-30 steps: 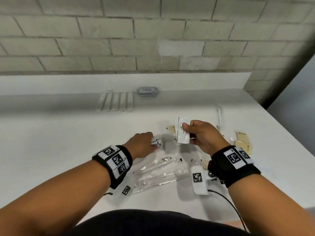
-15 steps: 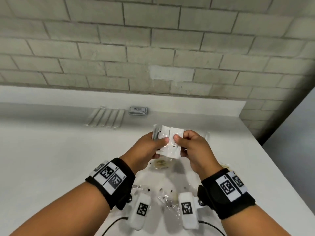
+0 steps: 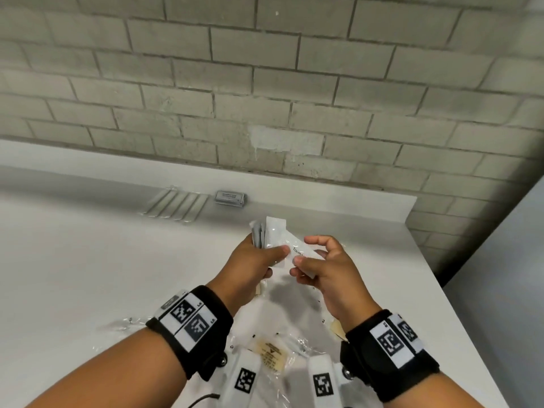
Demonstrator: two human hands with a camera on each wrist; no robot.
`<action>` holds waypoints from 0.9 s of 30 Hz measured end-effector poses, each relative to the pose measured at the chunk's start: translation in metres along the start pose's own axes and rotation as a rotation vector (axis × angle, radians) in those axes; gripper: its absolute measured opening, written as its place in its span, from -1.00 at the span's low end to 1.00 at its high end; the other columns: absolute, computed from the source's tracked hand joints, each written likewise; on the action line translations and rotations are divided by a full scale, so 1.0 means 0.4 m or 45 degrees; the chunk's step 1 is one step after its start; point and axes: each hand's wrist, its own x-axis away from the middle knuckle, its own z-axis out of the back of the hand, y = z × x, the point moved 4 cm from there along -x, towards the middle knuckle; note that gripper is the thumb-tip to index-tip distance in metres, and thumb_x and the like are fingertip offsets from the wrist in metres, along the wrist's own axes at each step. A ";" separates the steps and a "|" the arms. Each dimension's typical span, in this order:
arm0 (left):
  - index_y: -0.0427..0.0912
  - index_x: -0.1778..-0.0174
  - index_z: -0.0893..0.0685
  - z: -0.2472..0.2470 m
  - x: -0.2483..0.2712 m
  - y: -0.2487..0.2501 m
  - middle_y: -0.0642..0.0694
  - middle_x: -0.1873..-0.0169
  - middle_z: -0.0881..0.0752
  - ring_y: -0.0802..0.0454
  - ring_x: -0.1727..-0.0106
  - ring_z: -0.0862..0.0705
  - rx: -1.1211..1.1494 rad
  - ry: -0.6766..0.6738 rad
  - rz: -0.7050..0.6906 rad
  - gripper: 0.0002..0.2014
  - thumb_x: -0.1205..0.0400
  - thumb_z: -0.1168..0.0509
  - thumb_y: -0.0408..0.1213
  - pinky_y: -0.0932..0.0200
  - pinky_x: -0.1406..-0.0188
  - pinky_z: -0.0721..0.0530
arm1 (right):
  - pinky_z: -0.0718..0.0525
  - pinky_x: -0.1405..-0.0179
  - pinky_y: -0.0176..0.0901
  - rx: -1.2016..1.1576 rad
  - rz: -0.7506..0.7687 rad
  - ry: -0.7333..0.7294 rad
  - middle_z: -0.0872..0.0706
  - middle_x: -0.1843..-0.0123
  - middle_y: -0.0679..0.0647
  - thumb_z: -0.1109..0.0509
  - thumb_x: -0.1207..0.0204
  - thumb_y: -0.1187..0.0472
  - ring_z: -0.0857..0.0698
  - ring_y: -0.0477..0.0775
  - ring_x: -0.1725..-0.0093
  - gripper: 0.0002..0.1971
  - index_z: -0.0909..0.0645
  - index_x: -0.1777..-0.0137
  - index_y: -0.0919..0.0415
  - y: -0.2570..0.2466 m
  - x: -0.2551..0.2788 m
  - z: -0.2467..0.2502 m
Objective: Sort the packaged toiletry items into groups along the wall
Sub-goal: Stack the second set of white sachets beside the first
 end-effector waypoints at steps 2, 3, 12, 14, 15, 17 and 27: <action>-0.22 -0.14 -0.68 -0.001 0.000 0.005 0.01 0.28 -0.74 0.16 0.39 -0.56 -0.022 -0.051 0.020 -0.61 -0.39 -0.43 -0.24 0.33 0.47 -0.41 | -0.65 0.16 -0.18 0.368 0.095 -0.038 -0.68 -0.04 0.03 -0.52 -0.44 0.35 -0.74 0.03 0.20 -0.66 -0.61 -0.13 -0.01 -0.013 0.004 0.009; -0.20 -0.12 -0.70 -0.001 0.000 0.005 0.01 0.28 -0.74 0.17 0.40 -0.55 -0.042 -0.087 0.024 -0.63 -0.39 -0.44 -0.24 0.32 0.46 -0.40 | -0.62 0.11 -0.22 0.642 0.193 -0.046 -0.66 -0.01 -0.09 -0.53 -0.44 0.27 -0.71 -0.04 0.12 -0.66 -0.60 -0.14 -0.08 -0.026 0.008 0.012; -0.16 0.03 -0.68 0.028 0.013 0.041 0.05 0.37 -0.67 0.16 0.34 -0.56 0.010 -0.254 0.113 -0.87 -0.54 -0.41 -0.40 0.36 0.48 -0.44 | -0.62 0.27 0.01 0.434 0.066 0.049 -0.62 0.22 0.13 -0.31 -0.62 0.31 -0.64 0.09 0.32 -0.89 -0.49 0.13 0.17 -0.017 -0.028 0.063; -0.18 0.08 -0.68 0.028 0.024 0.048 0.01 0.37 -0.65 0.14 0.34 -0.54 0.045 -0.320 0.177 -0.86 -0.49 -0.46 -0.37 0.36 0.53 -0.45 | -0.62 0.29 -0.09 -0.033 0.046 -0.158 -0.59 0.22 0.13 -0.32 -0.58 0.40 -0.65 0.02 0.35 -0.90 -0.50 0.04 0.21 -0.031 -0.021 0.052; -0.19 0.10 -0.68 0.022 0.032 0.050 0.00 0.39 -0.64 0.13 0.37 -0.53 0.069 -0.384 0.230 -0.86 -0.47 -0.46 -0.33 0.37 0.57 -0.44 | -0.62 0.28 -0.15 -0.213 0.065 -0.285 -0.60 0.22 0.10 -0.36 -0.52 0.42 -0.65 -0.02 0.35 -0.81 -0.53 -0.07 0.21 -0.045 -0.015 0.041; -0.21 0.10 -0.66 0.010 0.051 0.050 -0.01 0.46 -0.59 0.14 0.45 -0.50 0.119 -0.534 0.335 -0.83 -0.48 -0.38 -0.20 0.38 0.60 -0.39 | -0.63 0.19 -0.15 -0.195 0.139 -0.509 -0.64 0.21 0.04 -0.42 -0.45 0.44 -0.65 -0.03 0.28 -0.55 -0.54 -0.32 0.14 -0.077 0.000 0.004; -0.16 -0.22 -0.68 0.069 0.056 0.089 -0.13 -0.08 -0.79 0.07 0.21 -0.77 -0.155 -0.296 0.236 -0.60 -0.63 -0.25 0.05 0.32 0.42 -0.57 | -0.44 0.44 -0.22 0.640 0.132 -0.206 -0.66 0.41 -0.04 -0.49 -0.49 0.24 -0.52 -0.02 0.44 -0.93 -0.68 0.19 0.08 -0.133 -0.035 -0.034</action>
